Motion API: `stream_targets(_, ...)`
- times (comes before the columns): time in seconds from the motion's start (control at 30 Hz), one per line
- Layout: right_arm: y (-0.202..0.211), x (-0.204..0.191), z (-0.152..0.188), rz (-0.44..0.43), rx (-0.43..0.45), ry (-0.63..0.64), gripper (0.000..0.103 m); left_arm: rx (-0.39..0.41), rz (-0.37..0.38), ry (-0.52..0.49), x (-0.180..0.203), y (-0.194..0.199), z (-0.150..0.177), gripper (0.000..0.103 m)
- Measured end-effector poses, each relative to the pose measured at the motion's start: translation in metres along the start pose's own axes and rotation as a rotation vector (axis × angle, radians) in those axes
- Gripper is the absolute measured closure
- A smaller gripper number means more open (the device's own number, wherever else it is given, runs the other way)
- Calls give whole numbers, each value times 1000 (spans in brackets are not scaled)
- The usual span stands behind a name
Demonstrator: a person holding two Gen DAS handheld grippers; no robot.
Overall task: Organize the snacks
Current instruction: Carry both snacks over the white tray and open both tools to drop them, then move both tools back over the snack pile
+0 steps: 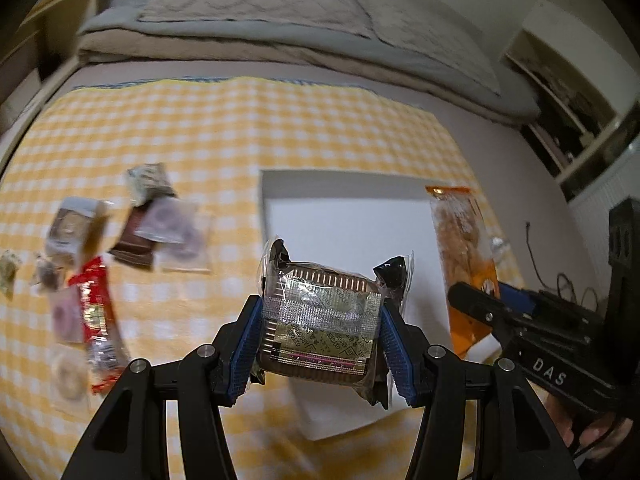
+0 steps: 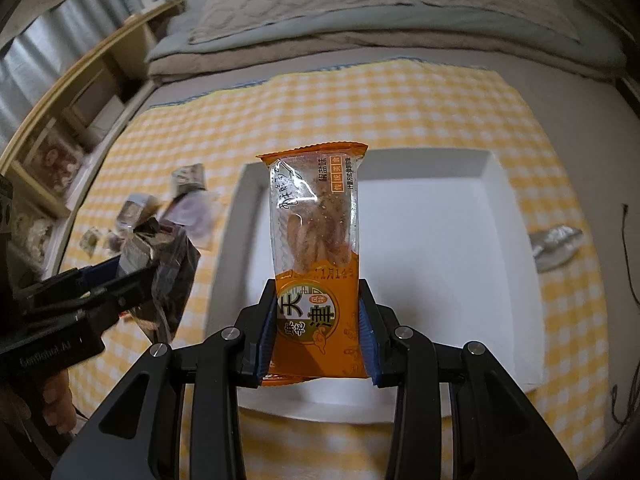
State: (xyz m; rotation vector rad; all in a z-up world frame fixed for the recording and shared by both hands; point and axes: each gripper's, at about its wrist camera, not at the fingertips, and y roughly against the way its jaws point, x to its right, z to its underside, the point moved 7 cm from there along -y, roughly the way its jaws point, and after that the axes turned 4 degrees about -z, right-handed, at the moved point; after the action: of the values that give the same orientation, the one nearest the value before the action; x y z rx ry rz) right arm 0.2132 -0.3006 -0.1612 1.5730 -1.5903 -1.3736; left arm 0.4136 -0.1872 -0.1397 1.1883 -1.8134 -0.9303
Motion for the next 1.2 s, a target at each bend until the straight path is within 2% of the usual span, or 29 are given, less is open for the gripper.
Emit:
stream_targets(0.1, 1, 13, 3, 13, -6, -20, 66, -17, 12, -11, 16, -15, 0, 47)
stream_targets(0.43, -6, 42, 10, 37, -49, -67, 65, -50, 47, 41, 29, -48, -6, 45)
stream_targets(0.5, -8, 46, 11, 39, -51, -74, 64, -45, 37, 50, 27, -51, -7, 32)
stream_targets(0.53, -8, 48, 10, 42, -51, -75, 63, -39, 34, 53, 26, -51, -8, 18)
stream_targets(0.57, -9, 50, 10, 47, -48, -74, 59, -29, 23, 55, 24, -51, -9, 8)
stream_targets(0.63, -8, 54, 8, 66, -34, -75, 57, -15, 10, 45, 24, -49, -9, 2)
stream_targets(0.7, -9, 57, 7, 79, -35, -76, 39, -14, 3, 30, 23, -48, -8, 0)
stream_targets(0.73, -8, 59, 7, 83, -34, -84, 23, -16, -2, 26, 23, -48, -7, 0)
stream_targets(0.77, -8, 61, 7, 88, -30, -93, 13, -21, -6, 25, 22, -48, -5, 0)
stream_targets(0.83, -8, 63, 8, 89, -35, -98, 10, -31, -11, 22, 21, -49, -3, 0)
stream_targets(0.9, -9, 64, 10, 86, -52, -99, 0, -35, -19, 15, 20, -48, -2, 0)
stream_targets(1.2, -8, 66, 22, 105, -78, -90, 0, -45, -56, -30, 15, -39, 4, 0)
